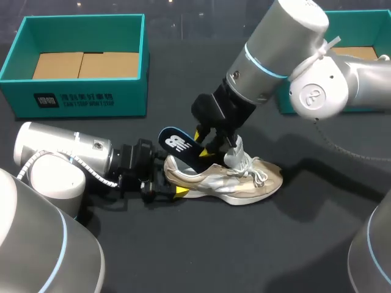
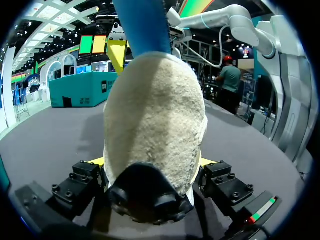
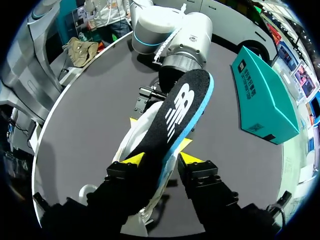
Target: Take the shoe out of the shoebox, open the shoe tongue, remove and reinsert the insole, then place the shoe into the shoebox
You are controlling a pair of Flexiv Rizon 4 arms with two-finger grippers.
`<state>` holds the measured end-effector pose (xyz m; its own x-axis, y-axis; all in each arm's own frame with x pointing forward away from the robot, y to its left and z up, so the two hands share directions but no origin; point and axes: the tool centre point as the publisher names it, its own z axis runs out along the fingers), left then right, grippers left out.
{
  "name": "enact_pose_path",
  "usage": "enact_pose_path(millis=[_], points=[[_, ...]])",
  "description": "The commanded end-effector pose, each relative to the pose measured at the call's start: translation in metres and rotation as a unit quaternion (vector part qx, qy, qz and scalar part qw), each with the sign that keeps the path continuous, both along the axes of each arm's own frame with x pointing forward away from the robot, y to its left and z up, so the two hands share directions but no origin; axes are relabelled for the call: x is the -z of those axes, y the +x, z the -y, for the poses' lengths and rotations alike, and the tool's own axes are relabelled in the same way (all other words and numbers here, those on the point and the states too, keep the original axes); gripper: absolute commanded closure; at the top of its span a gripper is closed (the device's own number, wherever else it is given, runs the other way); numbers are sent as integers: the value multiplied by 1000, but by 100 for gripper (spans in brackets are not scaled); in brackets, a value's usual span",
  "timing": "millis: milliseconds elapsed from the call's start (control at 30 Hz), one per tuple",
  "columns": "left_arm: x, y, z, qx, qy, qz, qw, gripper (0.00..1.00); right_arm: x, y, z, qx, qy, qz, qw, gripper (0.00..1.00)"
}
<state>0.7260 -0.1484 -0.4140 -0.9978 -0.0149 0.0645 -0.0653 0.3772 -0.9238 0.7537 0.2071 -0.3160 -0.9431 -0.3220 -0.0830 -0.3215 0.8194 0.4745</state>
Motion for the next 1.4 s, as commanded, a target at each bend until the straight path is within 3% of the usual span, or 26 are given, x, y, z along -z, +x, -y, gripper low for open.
enact_pose_path(millis=[33, 133, 233, 333, 400, 733, 933, 1233, 1400], points=[[3, -1, -2, -1, 1, 0, 1000, 100, -2, -2, 5, 14, 14, -11, 1000, 29], [3, -1, -2, -1, 1, 0, 1000, 100, -4, -2, 6, 28, 33, -21, 999, 21], [3, -1, -2, -1, 1, 0, 1000, 100, -4, -2, 2, 41, 42, -31, 998, 20], [3, -1, -2, -1, 1, 0, 1000, 100, -3, -2, -5, 46, 46, -36, 997, 0], [3, -1, -2, -1, 1, 0, 1000, 100, -4, -3, -8, 78, -5, -55, 995, 0], [3, -1, -2, -1, 1, 0, 1000, 100, -4, -3, -8, 78, -5, -55, 995, 0], [3, -1, -2, -1, 1, 0, 1000, 100, -6, -3, -7, 151, 73, -129, 977, 0], [3, -1, -2, -1, 1, 0, 1000, 100, -1, -3, -10, 218, 90, -203, 950, 2], [3, -1, -2, -1, 1, 0, 1000, 100, 1, -3, -13, 240, 88, -230, 939, 22]])
